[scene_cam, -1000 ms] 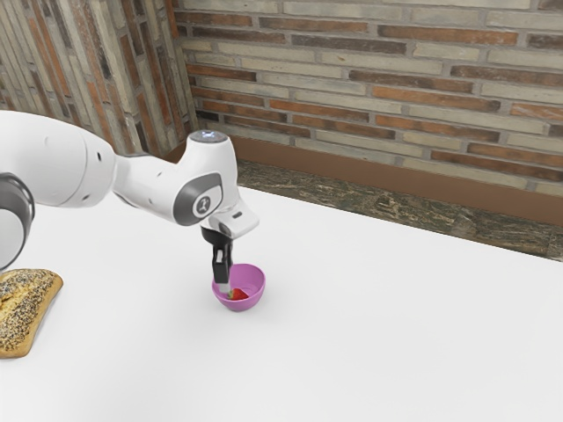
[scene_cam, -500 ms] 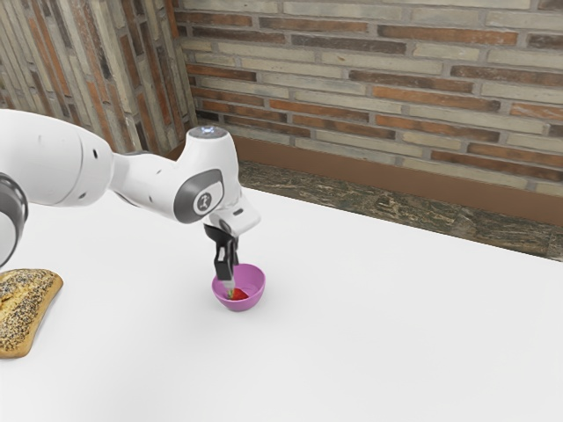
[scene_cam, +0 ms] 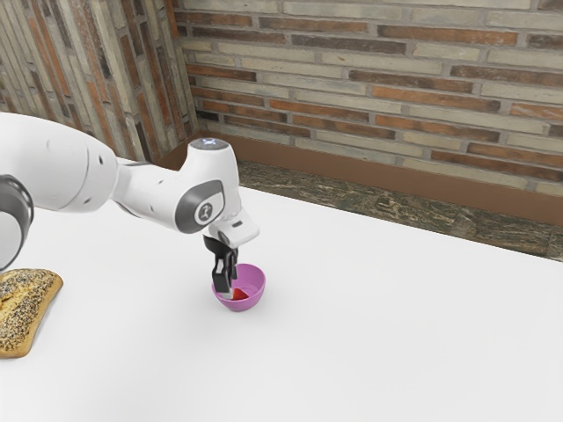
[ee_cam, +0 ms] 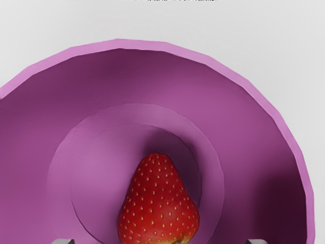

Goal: Take strawberry from the bowl

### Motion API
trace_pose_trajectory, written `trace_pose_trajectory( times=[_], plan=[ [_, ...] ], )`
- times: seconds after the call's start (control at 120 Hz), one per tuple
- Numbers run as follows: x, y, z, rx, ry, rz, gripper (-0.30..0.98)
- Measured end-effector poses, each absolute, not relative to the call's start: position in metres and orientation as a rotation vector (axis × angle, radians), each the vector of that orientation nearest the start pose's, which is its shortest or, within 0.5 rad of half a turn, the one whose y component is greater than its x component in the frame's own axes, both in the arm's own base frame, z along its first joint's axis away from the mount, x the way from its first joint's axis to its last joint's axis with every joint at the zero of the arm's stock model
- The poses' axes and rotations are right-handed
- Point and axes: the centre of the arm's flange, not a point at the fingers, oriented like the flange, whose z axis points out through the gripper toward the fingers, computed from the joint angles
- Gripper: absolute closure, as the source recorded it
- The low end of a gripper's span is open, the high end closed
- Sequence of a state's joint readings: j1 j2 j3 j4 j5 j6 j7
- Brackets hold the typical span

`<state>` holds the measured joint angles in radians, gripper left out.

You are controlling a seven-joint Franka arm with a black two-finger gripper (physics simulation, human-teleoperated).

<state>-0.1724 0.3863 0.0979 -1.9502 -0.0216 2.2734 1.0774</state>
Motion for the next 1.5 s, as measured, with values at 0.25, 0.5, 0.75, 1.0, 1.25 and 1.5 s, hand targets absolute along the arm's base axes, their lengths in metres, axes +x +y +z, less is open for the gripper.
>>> trace_pose_trajectory(
  times=[0.25, 0.5, 0.75, 1.0, 1.25, 1.5],
  plan=[
    [0.613, -0.048, 0.274, -2.615, 1.736, 0.106, 0.26],
    [0.615, -0.049, 0.273, -2.593, 1.751, 0.096, 0.26],
    [0.615, -0.056, 0.269, -2.583, 1.773, 0.091, 0.26],
    [0.616, -0.057, 0.258, -2.582, 1.778, 0.096, 0.26],
    [0.618, -0.057, 0.251, -2.58, 1.78, 0.091, 0.28],
    [0.62, -0.057, 0.255, -2.581, 1.77, 0.071, 0.42]
  ],
)
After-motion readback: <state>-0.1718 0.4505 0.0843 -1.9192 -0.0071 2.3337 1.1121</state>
